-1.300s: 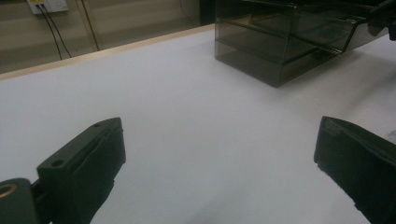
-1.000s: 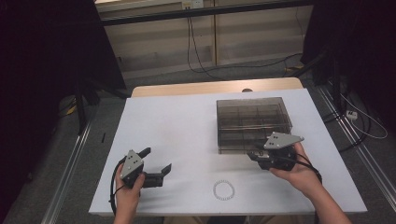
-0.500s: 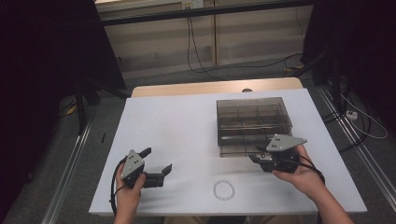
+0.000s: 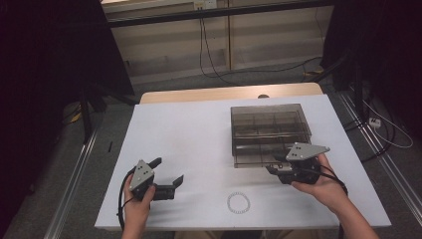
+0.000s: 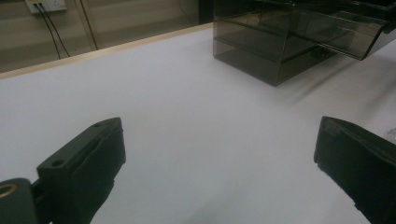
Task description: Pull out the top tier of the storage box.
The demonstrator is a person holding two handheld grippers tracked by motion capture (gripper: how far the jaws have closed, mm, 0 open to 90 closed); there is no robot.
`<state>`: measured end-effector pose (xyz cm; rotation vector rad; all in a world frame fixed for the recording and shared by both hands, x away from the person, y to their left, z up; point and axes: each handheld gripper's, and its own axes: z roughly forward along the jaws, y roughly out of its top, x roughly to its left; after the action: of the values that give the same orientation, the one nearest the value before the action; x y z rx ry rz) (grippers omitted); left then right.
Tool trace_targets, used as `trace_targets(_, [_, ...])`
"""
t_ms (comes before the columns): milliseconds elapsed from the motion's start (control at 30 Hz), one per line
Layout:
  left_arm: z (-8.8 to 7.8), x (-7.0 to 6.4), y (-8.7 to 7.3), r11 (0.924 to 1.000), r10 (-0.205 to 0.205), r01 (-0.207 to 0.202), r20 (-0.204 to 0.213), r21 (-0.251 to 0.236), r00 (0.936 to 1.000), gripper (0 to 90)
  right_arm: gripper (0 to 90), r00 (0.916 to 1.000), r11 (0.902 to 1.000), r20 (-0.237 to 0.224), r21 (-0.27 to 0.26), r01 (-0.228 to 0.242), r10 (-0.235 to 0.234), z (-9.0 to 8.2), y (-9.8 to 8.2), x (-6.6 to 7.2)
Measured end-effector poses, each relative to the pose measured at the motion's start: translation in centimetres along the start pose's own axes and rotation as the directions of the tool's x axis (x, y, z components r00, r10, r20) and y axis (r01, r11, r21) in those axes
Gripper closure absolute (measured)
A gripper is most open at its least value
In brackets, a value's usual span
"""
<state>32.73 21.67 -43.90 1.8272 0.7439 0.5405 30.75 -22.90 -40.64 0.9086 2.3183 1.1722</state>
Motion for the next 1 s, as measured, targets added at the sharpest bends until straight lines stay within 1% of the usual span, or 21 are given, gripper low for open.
trace_targets(33, [0.0, 0.0, 0.0, 1.0, -0.002, 0.002, 0.001, 0.001, 1.0, 2.4, 46.8, 1.0, 1.0, -0.003, 0.001, -0.002, 0.002, -0.1, 0.0, 0.1])
trace_targets(133, [0.0, 0.0, 0.0, 1.0, 0.0, 0.0, 0.001, 0.0, 1.0, 2.4, 46.3, 0.9999, 1.0, -0.013, -0.001, 0.005, -0.005, -0.3, 0.3, 0.3])
trace_targets(200, [0.0, 0.0, 0.0, 1.0, 0.0, 0.0, 0.001, -0.001, 1.0, 2.4, 44.7, 0.9997, 1.0, -0.026, -0.006, 0.0, 0.0, -0.5, 0.6, 0.4])
trace_targets(300, [0.0, 0.0, 0.0, 1.0, -0.004, 0.004, 0.004, -0.003, 1.0, 2.4, 41.2, 0.9986, 1.0, -0.052, -0.004, 0.008, -0.009, -0.7, 1.1, 0.9])
trace_targets(500, [-0.1, 0.0, 0.1, 1.0, -0.002, 0.002, 0.005, -0.007, 1.0, 2.4, 34.4, 0.9955, 0.9994, -0.092, -0.026, 0.023, -0.026, -1.2, 1.9, 2.1])
trace_targets(600, [-0.1, 0.0, 0.1, 1.0, -0.004, 0.004, 0.004, -0.008, 1.0, 2.4, 33.9, 0.994, 0.9992, -0.105, -0.029, 0.026, -0.029, -1.3, 2.2, 2.5])
trace_targets(667, [-0.1, 0.0, 0.1, 1.0, -0.004, 0.004, 0.003, -0.008, 1.0, 2.4, 33.9, 0.9932, 0.9986, -0.109, -0.035, 0.038, -0.042, -1.4, 2.4, 2.8])
trace_targets(700, [-0.1, 0.0, 0.1, 1.0, -0.003, 0.003, 0.004, -0.007, 1.0, 2.4, 33.8, 0.9925, 0.9988, -0.116, -0.033, 0.036, -0.039, -1.4, 2.5, 3.0])
trace_targets(800, [-0.1, -0.1, 0.1, 1.0, -0.002, 0.002, 0.005, -0.007, 1.0, 2.4, 33.8, 0.989, 0.9988, -0.14, -0.024, 0.043, -0.046, -1.3, 2.6, 3.4])
trace_targets(933, [-0.1, 0.0, 0.1, 1.0, -0.002, 0.002, 0.004, -0.006, 1.0, 2.4, 33.7, 0.9855, 0.9985, -0.161, -0.015, 0.053, -0.055, -0.5, 2.3, 4.1])
trace_targets(1000, [-0.1, 0.0, 0.1, 1.0, 0.001, -0.001, 0.004, -0.004, 1.0, 2.4, 33.6, 0.9842, 0.9988, -0.17, -0.004, 0.05, -0.05, -0.1, 2.1, 4.4])
